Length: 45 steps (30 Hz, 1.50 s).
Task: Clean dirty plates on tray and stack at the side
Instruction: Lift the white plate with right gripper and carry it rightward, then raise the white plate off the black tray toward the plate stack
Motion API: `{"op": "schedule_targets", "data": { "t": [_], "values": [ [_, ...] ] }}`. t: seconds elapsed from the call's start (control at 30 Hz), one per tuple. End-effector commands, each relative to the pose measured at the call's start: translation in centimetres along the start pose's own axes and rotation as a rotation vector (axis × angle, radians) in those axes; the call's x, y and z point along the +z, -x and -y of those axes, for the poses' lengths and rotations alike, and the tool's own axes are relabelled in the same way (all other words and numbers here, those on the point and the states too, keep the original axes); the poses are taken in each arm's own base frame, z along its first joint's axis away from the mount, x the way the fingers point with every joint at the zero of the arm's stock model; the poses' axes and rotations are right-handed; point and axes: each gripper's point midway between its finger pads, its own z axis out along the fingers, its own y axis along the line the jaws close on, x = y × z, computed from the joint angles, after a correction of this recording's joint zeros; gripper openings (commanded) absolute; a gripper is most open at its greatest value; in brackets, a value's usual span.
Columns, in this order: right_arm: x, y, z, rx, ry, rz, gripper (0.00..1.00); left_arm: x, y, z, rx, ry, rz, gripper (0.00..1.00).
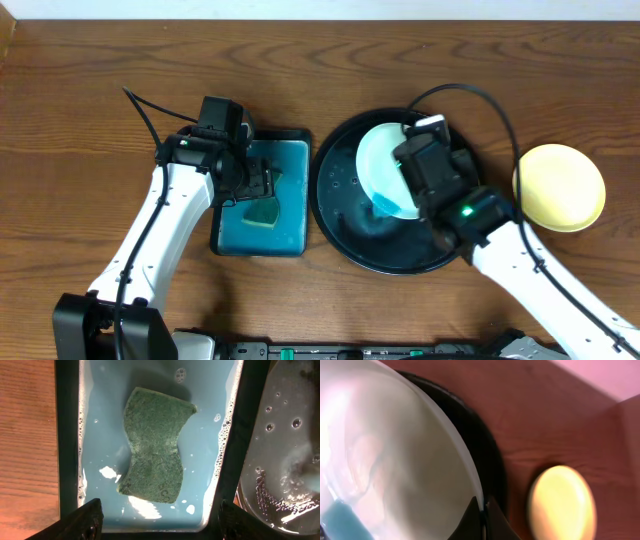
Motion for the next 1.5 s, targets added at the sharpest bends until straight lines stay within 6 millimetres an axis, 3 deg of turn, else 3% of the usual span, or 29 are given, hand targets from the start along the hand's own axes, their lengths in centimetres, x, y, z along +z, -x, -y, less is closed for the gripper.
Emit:
{"op": "schedule_targets", "data": {
  "t": [0.0,0.3,0.57,1.1,1.47],
  "values": [
    [-1.8,1.6,1.6,-0.072,-0.155,0.075,0.01,0.4,-0.5,-0.4,0.002,0.012,-0.015,0.75],
    [-3.8,2.8,0.6,-0.309,-0.234,0.134,0.01,0.4,-0.5,-0.4,0.002,0.012,-0.015,0.75],
    [-4.3,3.3,0.1,-0.534,-0.251,0.136,0.01,0.4,-0.5,-0.4,0.002,0.012,-0.016,0.75],
    [-4.8,4.7,0.9,-0.755,-0.344,0.137,0.01,0.4,-0.5,-0.4,0.002,0.012,-0.016,0.75],
    [-5.5,6.3,1.5,-0.754,-0.403,0.170,0.01,0.4,-0.5,-0.4,0.002,0.012,-0.016,0.75]
  ]
}}
